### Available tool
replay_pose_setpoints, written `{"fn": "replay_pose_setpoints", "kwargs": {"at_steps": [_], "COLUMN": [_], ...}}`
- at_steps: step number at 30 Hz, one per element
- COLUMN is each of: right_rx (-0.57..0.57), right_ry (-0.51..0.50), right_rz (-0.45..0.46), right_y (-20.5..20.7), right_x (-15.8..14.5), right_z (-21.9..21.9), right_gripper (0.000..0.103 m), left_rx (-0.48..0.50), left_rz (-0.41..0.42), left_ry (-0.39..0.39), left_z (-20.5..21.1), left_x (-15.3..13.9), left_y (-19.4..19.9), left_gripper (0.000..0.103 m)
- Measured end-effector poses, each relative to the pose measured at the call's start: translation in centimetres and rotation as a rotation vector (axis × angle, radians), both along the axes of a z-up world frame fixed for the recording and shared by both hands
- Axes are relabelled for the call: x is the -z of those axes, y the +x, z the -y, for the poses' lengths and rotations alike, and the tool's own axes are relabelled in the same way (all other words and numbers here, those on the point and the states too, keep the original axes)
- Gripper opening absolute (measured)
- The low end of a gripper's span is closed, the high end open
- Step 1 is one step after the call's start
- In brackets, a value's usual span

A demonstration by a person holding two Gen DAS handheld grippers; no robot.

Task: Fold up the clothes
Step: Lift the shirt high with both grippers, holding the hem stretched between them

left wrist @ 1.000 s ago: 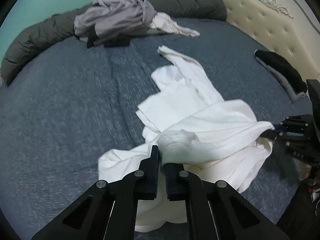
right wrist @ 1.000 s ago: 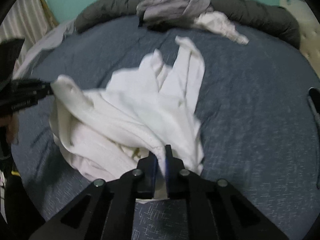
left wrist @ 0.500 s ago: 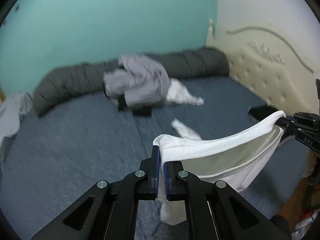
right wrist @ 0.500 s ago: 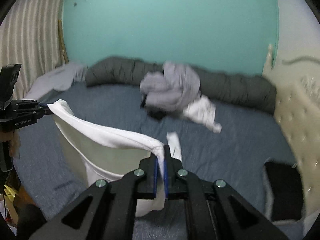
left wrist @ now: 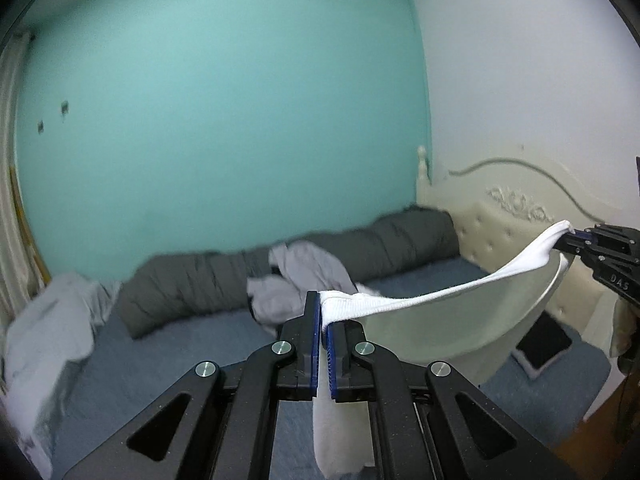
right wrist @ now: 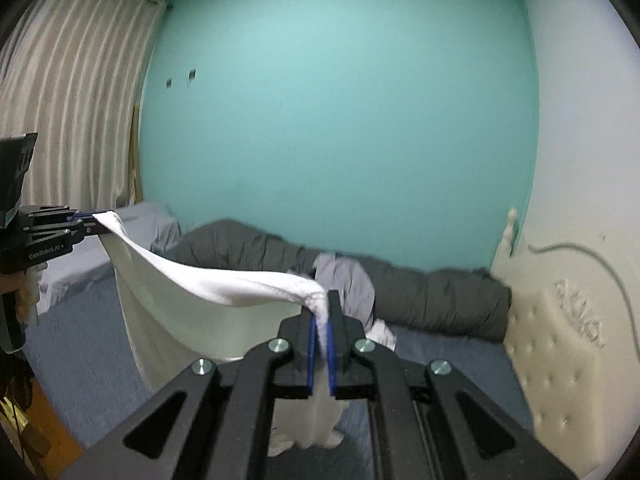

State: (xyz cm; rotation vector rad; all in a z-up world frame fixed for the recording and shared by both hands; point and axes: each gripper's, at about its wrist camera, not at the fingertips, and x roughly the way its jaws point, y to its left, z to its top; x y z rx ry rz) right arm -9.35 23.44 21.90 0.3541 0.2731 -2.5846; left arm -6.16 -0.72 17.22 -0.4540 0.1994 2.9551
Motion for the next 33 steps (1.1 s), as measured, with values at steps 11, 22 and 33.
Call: {"fn": "replay_pose_setpoints", "kwargs": {"at_steps": [11, 22, 33], "right_rx": [-0.018, -0.096, -0.126], "right_ry": [-0.017, -0.017, -0.041], "right_rz": [-0.119, -0.113, -0.125], "right_y": [4.8, 9.0, 11.3], "right_x": [-9.7, -9.5, -9.7], "right_z": [-0.1, -1.7, -2.5], "right_gripper": [0.004, 0.004, 0.004], "left_rx": [-0.031, -0.024, -0.02], "left_rz": [-0.131, -0.155, -0.169], "left_ry": [-0.008, -0.03, -0.05], "left_z": [0.2, 0.2, -0.3], "left_x": [-9.6, -9.8, -9.1], "left_y": [6.2, 11.3, 15.4], "left_gripper": [0.003, 0.003, 0.003]}}
